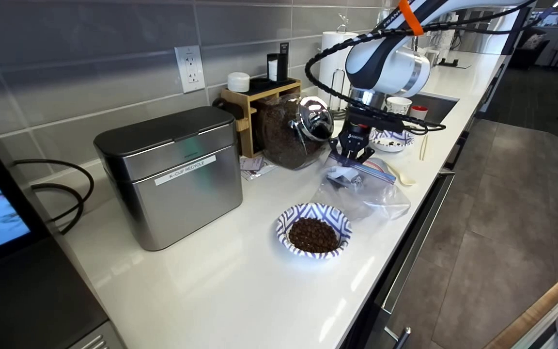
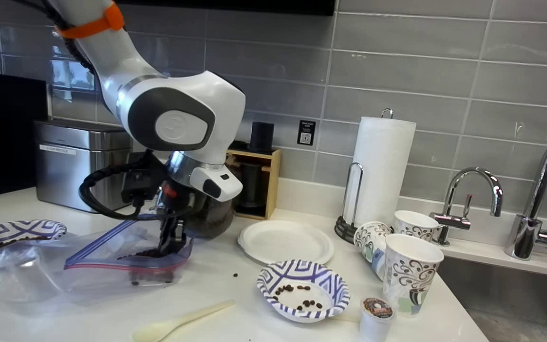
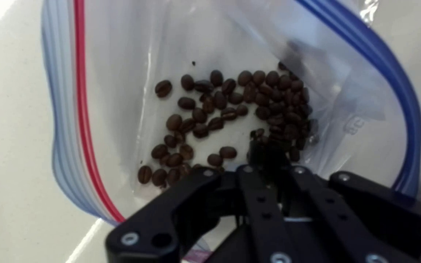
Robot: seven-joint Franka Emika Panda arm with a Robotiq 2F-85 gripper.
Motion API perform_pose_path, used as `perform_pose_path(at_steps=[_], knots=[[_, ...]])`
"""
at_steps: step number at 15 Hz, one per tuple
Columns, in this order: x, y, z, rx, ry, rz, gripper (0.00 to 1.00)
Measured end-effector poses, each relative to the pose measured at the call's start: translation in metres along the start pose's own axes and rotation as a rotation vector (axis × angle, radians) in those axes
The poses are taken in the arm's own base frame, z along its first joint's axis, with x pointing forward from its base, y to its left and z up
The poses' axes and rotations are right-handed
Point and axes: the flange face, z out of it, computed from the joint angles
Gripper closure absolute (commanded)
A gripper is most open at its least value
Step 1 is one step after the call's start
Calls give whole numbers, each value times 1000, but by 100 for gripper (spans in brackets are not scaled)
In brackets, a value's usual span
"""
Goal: Remove the white spoon from the bowl and place it on the countertop, get some of the contents from the clear plastic and place them on the white spoon.
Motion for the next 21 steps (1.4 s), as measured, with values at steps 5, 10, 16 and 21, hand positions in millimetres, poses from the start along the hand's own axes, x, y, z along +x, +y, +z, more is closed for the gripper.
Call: perform_pose_path(at_steps=[5, 10, 16, 21], knots=[[-1, -1, -1, -7, 4, -4, 100], [2, 2, -4, -3, 9, 1, 100], [7, 8, -45, 42, 66, -26, 100], [-5, 3, -55, 57, 71, -101, 100]])
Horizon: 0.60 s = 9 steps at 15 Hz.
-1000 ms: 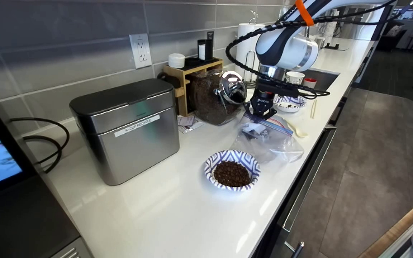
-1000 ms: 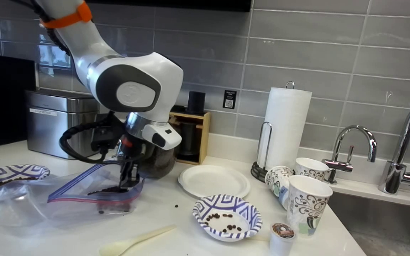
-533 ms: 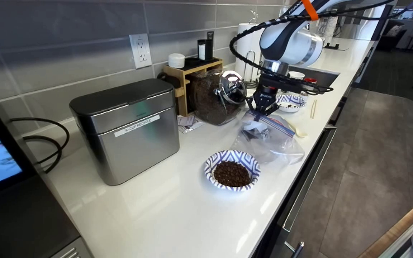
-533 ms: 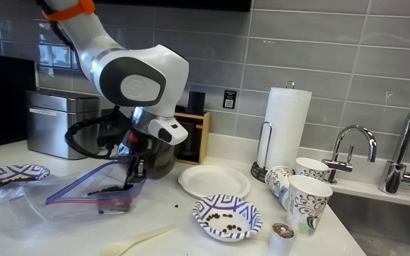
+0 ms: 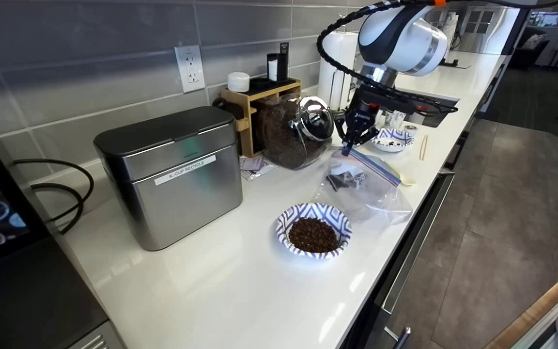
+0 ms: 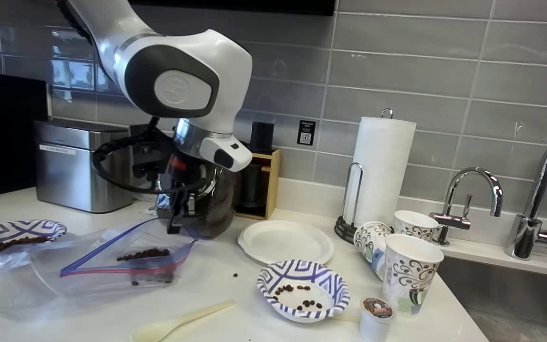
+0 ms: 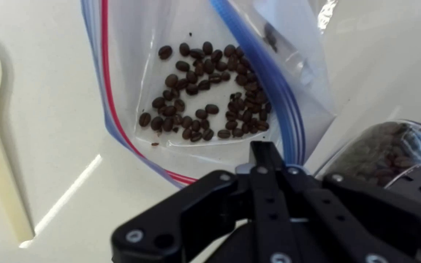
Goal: Remove the white spoon from the bowl and place it on the countertop, get some of the contents from the clear plastic and place them on the white spoon.
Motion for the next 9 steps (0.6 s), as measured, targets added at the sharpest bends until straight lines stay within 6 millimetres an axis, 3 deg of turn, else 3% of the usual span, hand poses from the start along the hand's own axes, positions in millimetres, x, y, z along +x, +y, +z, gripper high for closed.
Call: perform_pose_path(at_steps=[3, 9], knots=[[-9, 4, 4, -13, -27, -21, 100], [-17, 31, -5, -27, -23, -39, 100]])
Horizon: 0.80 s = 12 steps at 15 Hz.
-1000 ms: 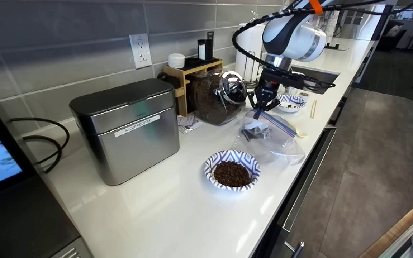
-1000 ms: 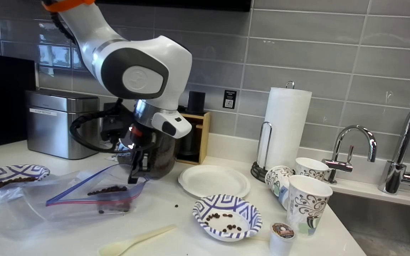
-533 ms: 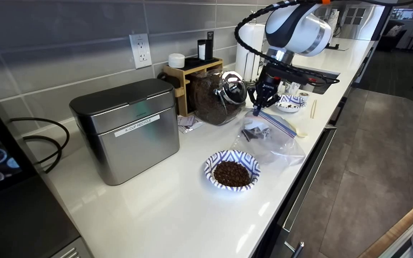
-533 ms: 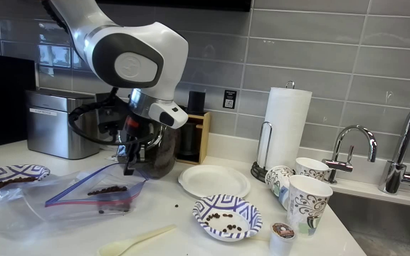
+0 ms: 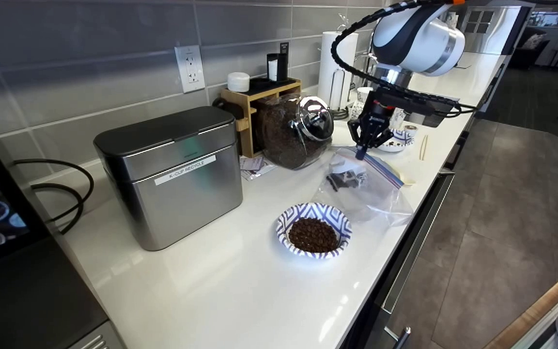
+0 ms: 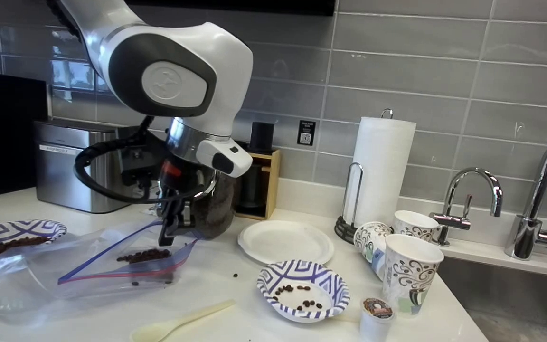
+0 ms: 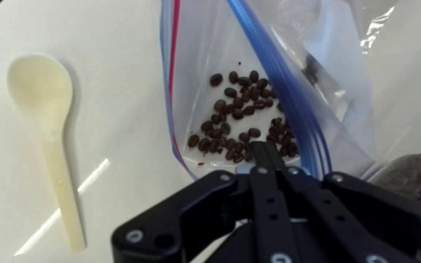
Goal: Remove the white spoon from the bowl and place it on the countertop, get some of the contents from the clear plastic and place them on the white spoon.
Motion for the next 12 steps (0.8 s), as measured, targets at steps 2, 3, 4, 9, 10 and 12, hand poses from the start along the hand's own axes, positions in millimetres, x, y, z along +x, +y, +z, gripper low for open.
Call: perform_pose_path(at_steps=[2, 3, 4, 9, 10, 12], knots=[[-6, 5, 0, 7, -6, -55, 100], [-9, 6, 1, 13, -9, -92, 100], [-13, 7, 3, 24, -13, -133, 100], [-25, 10, 15, 52, 14, -295, 100], [-27, 8, 18, 50, 22, -317, 100], [-31, 3, 22, 51, 26, -357, 100]])
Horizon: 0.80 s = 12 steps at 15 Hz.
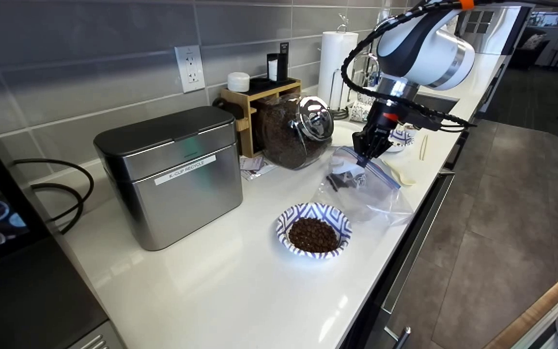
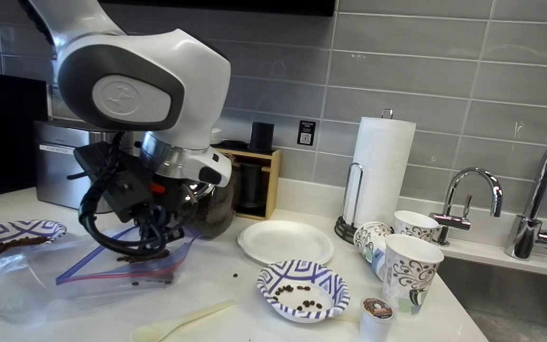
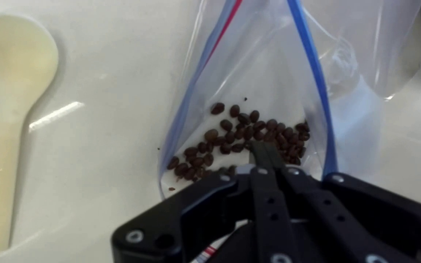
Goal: Remove the white spoon from the bowl and place it on the countertop, get some of the contents from the clear plastic and place them on the white spoon.
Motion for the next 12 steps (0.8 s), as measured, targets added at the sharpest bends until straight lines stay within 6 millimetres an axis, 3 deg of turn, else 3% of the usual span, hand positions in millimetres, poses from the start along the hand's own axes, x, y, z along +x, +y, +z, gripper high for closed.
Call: perform_pose_path(at_steps=[1, 2, 6, 7, 8, 12], knots=[[0, -4, 2, 2, 0, -16, 83], [0, -8, 3, 3, 3, -28, 73], [3, -18, 10, -14, 45, -61, 44], [4, -20, 13, -19, 56, -69, 40], [5, -21, 16, -23, 64, -76, 46], [6, -26, 30, -40, 80, -100, 51]])
